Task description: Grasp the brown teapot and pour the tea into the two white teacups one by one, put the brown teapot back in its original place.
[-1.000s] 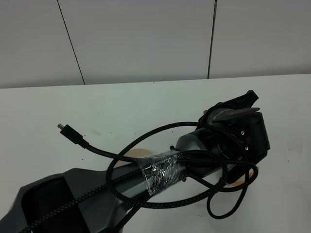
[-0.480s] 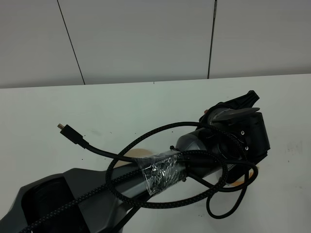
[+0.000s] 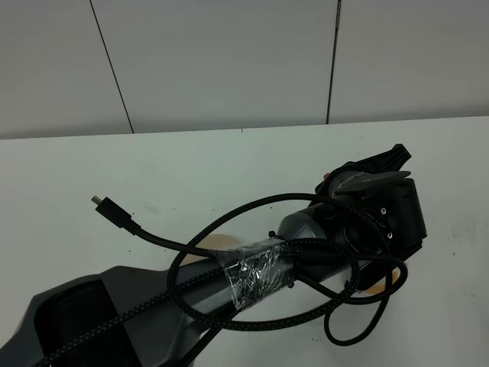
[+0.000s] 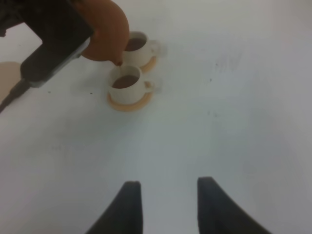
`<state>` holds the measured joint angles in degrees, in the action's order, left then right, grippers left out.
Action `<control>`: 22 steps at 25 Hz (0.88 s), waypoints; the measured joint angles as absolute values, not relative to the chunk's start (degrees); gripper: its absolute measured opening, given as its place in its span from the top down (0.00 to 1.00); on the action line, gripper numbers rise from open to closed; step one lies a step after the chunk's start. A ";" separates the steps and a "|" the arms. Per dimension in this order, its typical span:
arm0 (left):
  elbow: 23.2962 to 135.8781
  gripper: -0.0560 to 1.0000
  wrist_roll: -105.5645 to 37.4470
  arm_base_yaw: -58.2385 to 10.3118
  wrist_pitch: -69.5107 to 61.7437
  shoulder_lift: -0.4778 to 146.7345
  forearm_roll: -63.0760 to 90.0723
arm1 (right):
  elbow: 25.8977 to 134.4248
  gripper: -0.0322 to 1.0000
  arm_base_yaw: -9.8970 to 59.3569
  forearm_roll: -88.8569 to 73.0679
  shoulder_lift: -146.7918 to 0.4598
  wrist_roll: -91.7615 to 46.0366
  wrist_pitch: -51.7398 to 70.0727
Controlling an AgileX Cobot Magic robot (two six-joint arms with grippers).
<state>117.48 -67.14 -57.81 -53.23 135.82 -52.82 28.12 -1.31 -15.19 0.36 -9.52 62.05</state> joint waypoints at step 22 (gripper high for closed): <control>117.48 0.79 -67.97 -57.81 -53.08 135.82 -53.83 | 28.12 0.71 -1.31 -15.19 0.36 -9.58 62.05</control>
<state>117.48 -67.97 -57.81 -53.08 135.82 -53.83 28.12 -1.31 -15.19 0.36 -9.58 62.05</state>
